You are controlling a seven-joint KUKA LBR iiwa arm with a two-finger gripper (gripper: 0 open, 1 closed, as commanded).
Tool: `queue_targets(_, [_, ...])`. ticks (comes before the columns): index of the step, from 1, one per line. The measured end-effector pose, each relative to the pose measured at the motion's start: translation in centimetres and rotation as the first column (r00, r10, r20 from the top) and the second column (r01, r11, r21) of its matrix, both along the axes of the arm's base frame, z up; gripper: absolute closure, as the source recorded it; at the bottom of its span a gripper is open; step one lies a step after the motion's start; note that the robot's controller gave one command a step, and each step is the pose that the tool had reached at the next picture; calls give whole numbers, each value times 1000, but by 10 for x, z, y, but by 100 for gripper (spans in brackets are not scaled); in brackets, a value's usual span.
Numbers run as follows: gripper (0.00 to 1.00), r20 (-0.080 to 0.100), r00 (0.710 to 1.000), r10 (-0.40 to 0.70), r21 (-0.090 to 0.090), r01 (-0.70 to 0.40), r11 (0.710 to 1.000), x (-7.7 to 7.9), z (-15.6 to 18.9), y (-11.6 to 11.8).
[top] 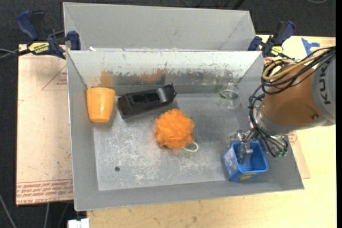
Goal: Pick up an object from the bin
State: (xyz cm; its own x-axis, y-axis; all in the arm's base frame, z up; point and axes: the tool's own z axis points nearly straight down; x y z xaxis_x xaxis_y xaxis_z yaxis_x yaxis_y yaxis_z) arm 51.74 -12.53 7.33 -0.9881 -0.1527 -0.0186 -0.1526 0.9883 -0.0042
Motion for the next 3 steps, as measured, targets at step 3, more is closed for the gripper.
queue_targets(3, [100,2,1000,15,0,-15,1000,-15,116,22])
